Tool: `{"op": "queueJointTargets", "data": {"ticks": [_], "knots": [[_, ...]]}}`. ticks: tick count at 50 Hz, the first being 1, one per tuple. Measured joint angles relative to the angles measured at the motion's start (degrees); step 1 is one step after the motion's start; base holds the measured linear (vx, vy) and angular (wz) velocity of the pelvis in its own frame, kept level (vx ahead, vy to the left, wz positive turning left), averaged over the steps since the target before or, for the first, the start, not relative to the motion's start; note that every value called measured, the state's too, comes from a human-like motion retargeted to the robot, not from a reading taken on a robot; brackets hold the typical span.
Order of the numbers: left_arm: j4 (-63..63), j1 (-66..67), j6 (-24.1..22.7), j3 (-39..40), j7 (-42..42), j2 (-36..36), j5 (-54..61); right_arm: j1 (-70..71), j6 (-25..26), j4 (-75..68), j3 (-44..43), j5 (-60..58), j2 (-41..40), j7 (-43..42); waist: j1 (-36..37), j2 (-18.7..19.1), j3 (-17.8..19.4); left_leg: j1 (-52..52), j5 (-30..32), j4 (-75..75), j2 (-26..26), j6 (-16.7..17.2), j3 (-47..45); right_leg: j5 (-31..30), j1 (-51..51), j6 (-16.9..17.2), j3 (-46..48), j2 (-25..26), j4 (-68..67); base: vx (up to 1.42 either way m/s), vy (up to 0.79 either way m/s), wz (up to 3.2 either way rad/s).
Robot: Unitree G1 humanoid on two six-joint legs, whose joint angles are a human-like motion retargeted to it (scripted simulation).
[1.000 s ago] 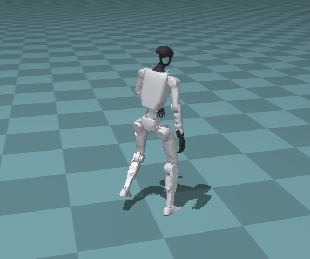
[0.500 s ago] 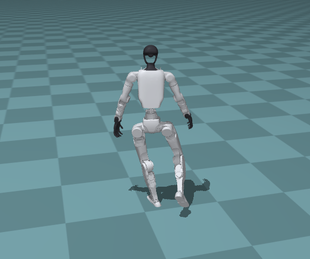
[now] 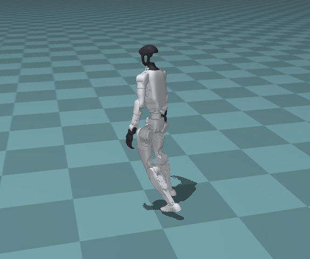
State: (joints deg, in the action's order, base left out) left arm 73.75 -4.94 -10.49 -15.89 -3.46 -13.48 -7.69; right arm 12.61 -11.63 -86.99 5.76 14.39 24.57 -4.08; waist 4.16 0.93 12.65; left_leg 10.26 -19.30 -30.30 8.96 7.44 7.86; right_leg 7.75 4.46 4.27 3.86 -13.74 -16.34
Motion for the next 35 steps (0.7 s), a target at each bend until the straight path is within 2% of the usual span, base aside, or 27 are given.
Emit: {"op": "queueJointTargets", "data": {"ticks": [2,3,5,7,10,13,16,18,20,22,23,25,27,31,35], "knots": [[1.3,2.0,2.1,0.6,-2.1,-0.1,0.4,2.4,2.3,-2.1,0.0,-1.1,0.7,-1.4,0.4,-1.1,-3.1,-11.7,-1.1,-16.7,-5.2,-1.0,-13.1,0.8,0.7,0.1,3.0,-1.6,1.1,0.34,-0.06,1.55],[1.4,3.0,2.0,1.1,-0.8,-0.3,2.9,3.3,2.7,-2.3,-1.2,-2.1,1.3,-4.2,0.4,-0.5,-3.1,-16.5,-1.5,-26.9,-10.6,-0.7,-19.8,1.8,-1.3,0.7,5.3,-1.6,2.5,0.40,-0.01,1.46],[2.5,4.8,2.8,1.6,-2.5,-0.7,2.8,4.6,3.6,-1.3,-1.1,-2.8,1.5,-4.2,2.7,-1.5,-4.0,-18.7,-5.5,-30.0,-15.5,-5.0,-28.8,1.9,-2.5,1.3,7.0,-2.4,3.9,0.39,-0.02,0.74],[4.6,5.0,4.6,3.0,-5.5,-1.3,-1.4,6.4,4.8,1.0,-0.1,-2.0,1.3,-1.1,7.0,-3.9,-4.0,-16.9,-7.8,-21.2,-13.9,-6.9,-33.6,0.9,-3.0,2.0,6.0,-4.1,5.1,0.38,0.02,-0.01],[6.7,6.5,3.6,5.0,-3.0,-2.2,-0.4,7.2,2.2,6.7,-0.4,0.6,1.1,-2.6,10.9,-5.0,-2.8,-15.5,-7.2,-8.8,-12.3,-5.4,-34.9,0.6,-7.1,3.7,7.4,-5.2,6.8,0.43,0.11,0.31],[9.7,6.7,1.5,6.9,-0.5,-2.6,6.2,7.9,-0.2,12.7,-1.9,1.1,0.7,-4.3,13.2,-4.2,-1.6,-11.5,-2.9,9.0,-12.7,-5.4,-38.8,0.9,-10.8,4.7,9.8,-4.6,6.5,0.43,0.19,0.55],[13.3,6.3,1.5,7.5,-1.5,-2.6,9.6,8.1,-0.7,16.0,-3.5,1.3,0.2,-3.0,13.2,-3.0,-2.1,-9.2,-0.9,18.0,-13.6,-6.0,-43.8,1.8,-12.5,4.2,12.6,-4.0,3.0,0.43,0.26,0.94],[15.8,5.2,2.3,6.2,-3.4,-2.5,9.4,7.6,-0.2,16.9,-4.2,2.2,-0.3,-1.1,12.5,-2.5,-2.4,-7.4,-1.7,19.6,-13.1,-6.4,-42.3,1.5,-12.6,2.7,14.0,-4.5,-2.1,0.44,0.30,1.10],[17.7,3.3,2.8,4.1,-5.6,-2.4,6.3,6.5,0.0,16.8,-4.4,3.5,-0.7,0.9,11.1,-2.4,-2.3,-7.1,-3.9,16.7,-13.3,-6.0,-39.1,0.6,-10.1,0.6,15.1,-6.7,-13.3,0.45,0.30,1.33],[18.1,0.6,3.5,1.8,-6.8,-2.4,2.2,4.5,1.0,16.0,-4.9,2.3,-1.3,2.7,9.7,-2.4,-2.8,-7.0,-4.8,15.7,-13.0,-5.3,-35.9,-2.1,-5.3,-1.5,14.8,-9.1,-25.8,0.45,0.27,1.45],[17.7,-1.2,4.2,0.9,-7.2,-2.3,1.4,3.3,2.2,15.5,-5.9,-0.3,-1.5,4.1,9.3,-1.8,-2.9,-4.9,-3.4,19.7,-12.2,-5.3,-33.8,-4.0,-3.9,-2.4,14.0,-8.8,-29.5,0.46,0.24,1.49],[16.3,-5.0,4.7,0.0,-6.7,-2.5,-1.7,0.5,3.6,14.3,-7.3,-4.8,-2.3,5.7,8.1,-1.7,-2.5,-2.8,-2.7,21.9,-11.1,-5.4,-30.2,-6.3,0.5,-2.6,10.6,-8.4,-38.4,0.46,0.17,1.56],[14.3,-8.8,5.0,0.6,-5.3,-2.7,-4.1,-2.5,4.7,12.6,-7.9,-9.4,-3.5,7.2,6.8,-1.5,-2.4,-1.7,-2.9,21.7,-10.9,-5.2,-26.9,-4.3,4.4,-1.6,6.9,-6.1,-43.8,0.48,0.08,1.62],[9.1,-16.5,6.3,3.0,-3.9,-2.3,-5.6,-6.3,7.3,7.8,-8.1,-19.1,-5.6,13.1,4.1,-1.1,-2.1,1.6,-2.2,23.2,-10.8,-5.3,-20.9,-0.9,10.3,-2.0,4.5,-3.5,-45.4,0.49,0.03,1.35],[1.8,-21.7,7.0,2.1,-4.4,-1.3,-4.2,-7.3,9.0,2.8,-7.3,-23.2,-6.1,19.3,0.1,-0.2,-2.3,4.6,-1.0,24.9,-11.4,-5.6,-15.8,2.8,12.7,-3.0,5.5,-2.4,-33.9,0.51,-0.05,1.21]]}}
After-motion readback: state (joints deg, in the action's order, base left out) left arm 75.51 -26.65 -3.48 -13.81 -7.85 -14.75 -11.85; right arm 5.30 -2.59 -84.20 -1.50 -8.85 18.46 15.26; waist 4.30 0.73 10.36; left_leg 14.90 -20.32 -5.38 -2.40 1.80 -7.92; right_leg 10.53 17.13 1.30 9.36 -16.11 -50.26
